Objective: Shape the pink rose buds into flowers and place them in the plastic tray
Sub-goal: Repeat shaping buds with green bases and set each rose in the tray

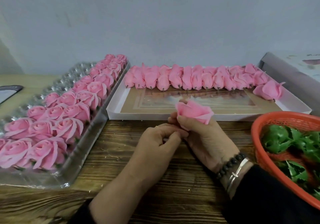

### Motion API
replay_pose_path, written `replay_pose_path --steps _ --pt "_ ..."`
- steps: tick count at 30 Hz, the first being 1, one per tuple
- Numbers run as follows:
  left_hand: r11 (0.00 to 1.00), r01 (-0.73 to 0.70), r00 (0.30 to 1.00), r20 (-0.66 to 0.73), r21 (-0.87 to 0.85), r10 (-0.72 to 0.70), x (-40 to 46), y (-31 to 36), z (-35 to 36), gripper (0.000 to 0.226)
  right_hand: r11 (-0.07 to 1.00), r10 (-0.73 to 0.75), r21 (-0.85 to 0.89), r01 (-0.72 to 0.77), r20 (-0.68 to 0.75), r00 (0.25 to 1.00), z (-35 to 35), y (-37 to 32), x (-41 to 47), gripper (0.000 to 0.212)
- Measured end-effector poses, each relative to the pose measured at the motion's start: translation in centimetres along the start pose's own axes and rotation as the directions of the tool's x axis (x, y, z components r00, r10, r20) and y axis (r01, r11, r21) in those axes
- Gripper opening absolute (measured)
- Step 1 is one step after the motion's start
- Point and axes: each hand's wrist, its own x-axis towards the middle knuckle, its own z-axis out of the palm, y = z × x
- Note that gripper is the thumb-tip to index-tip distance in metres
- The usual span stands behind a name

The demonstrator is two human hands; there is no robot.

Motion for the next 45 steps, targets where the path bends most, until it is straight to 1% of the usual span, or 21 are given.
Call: replay_pose_path --steps 5,7,9,11,13,14,16,17,19,22,25,27,29,32,35,38,40,41,43,44,45 --pt "0.998 0.041 0.998 0.050 0.037 -0.043 -0.1 -0.4 -0.1 0.023 0.997 -0.031 -0.078 0.027 -0.053 0.998 0.1 -0.1 0.0 0.036" --pt "0.996 0.068 0.996 0.054 0.053 -0.070 -0.1 -0.8 -0.1 0.015 0.997 -0.035 -0.069 0.030 -0.074 0.997 0.2 -0.1 0.0 0.039" --pt "0.994 0.111 0.993 0.027 -0.017 -0.111 0.0 -1.1 -0.2 0.005 0.998 -0.028 -0.052 0.024 -0.064 0.998 0.3 0.0 0.0 0.044" --pt "0.980 0.156 0.988 0.019 -0.120 -0.155 0.2 -1.5 -0.4 0.019 0.997 0.004 -0.074 -0.007 -0.031 1.000 0.4 0.1 -0.1 0.045" --pt "0.960 0.195 0.980 0.088 -0.203 -0.180 0.4 -1.8 -0.6 0.033 0.991 0.037 -0.127 -0.032 0.038 0.999 0.5 0.3 -0.2 0.030" --pt "0.949 0.202 0.976 0.129 -0.242 -0.174 0.5 -1.9 -0.5 0.042 0.986 0.046 -0.161 -0.035 0.068 0.997 0.6 0.4 -0.4 0.023" --pt "0.936 0.185 0.975 0.175 -0.299 -0.136 0.7 -1.9 -0.4 0.053 0.958 0.036 -0.287 -0.009 0.090 0.995 0.8 0.5 -0.6 0.018" --pt "0.938 0.164 0.977 0.183 -0.306 -0.111 0.9 -1.9 -0.4 0.052 0.927 0.017 -0.374 0.020 0.094 0.995 0.9 0.6 -0.7 0.019" --pt "0.948 0.125 0.978 0.197 -0.293 -0.068 1.2 -1.9 -0.4 0.037 0.842 -0.016 -0.534 0.073 0.110 0.994 1.2 0.8 -0.9 0.022" --pt "0.971 0.080 0.983 0.181 -0.225 -0.039 1.3 -1.8 -0.6 0.027 0.710 -0.040 -0.696 0.107 0.113 0.993 1.6 1.0 -1.0 0.038" --pt "0.993 0.008 0.986 0.168 -0.115 0.012 1.1 -1.3 -0.8 0.020 0.687 -0.050 -0.716 0.123 0.122 0.991 1.8 1.0 -1.1 0.056" --pt "0.997 -0.054 0.983 0.171 -0.062 0.064 1.0 -1.1 -0.7 0.021 0.661 -0.097 -0.731 0.170 0.141 0.985 1.9 1.0 -1.2 0.062" --pt "0.994 -0.059 0.984 0.163 -0.092 0.073 1.0 -1.3 -0.6 0.025 0.644 -0.193 -0.726 0.240 0.150 0.970 2.0 0.9 -1.2 0.056" --pt "0.977 0.004 0.986 0.163 -0.215 0.031 0.8 -1.2 -0.2 0.034 0.629 -0.288 -0.717 0.301 0.145 0.947 2.0 0.8 -1.2 0.035" --pt "0.968 0.012 0.989 0.148 -0.252 0.026 0.7 -1.4 0.0 0.034 0.607 -0.275 -0.733 0.309 0.171 0.946 2.1 1.1 -1.2 0.026" --pt "0.959 0.025 0.995 0.098 -0.281 0.002 0.7 -1.6 -0.1 0.029 0.558 -0.242 -0.773 0.301 0.196 0.950 2.1 1.2 -1.2 0.026" --pt "0.970 0.014 0.996 0.094 -0.241 0.009 0.6 -1.7 0.0 0.022 0.555 -0.203 -0.777 0.297 0.220 0.954 1.9 1.1 -1.2 0.036" --pt "0.970 0.013 0.995 0.095 -0.242 0.010 0.5 -1.7 -0.1 0.018 0.567 -0.187 -0.767 0.301 0.236 0.954 1.8 1.1 -1.2 0.046" --pt "0.904 0.057 0.996 0.089 -0.424 -0.022 0.5 -1.4 -0.1 0.019 0.634 -0.213 -0.701 0.326 0.247 0.945 1.7 1.0 -1.2 0.062" --pt "0.844 0.078 0.997 0.062 -0.530 -0.053 0.6 -1.4 -0.1 0.024 0.665 -0.267 -0.657 0.355 0.234 0.935 1.7 1.1 -1.1 0.060" --pt "0.792 0.078 0.996 0.015 -0.606 -0.087 0.8 -1.3 -0.2 0.027 0.668 -0.335 -0.634 0.389 0.210 0.918 1.6 1.2 -1.0 0.049"
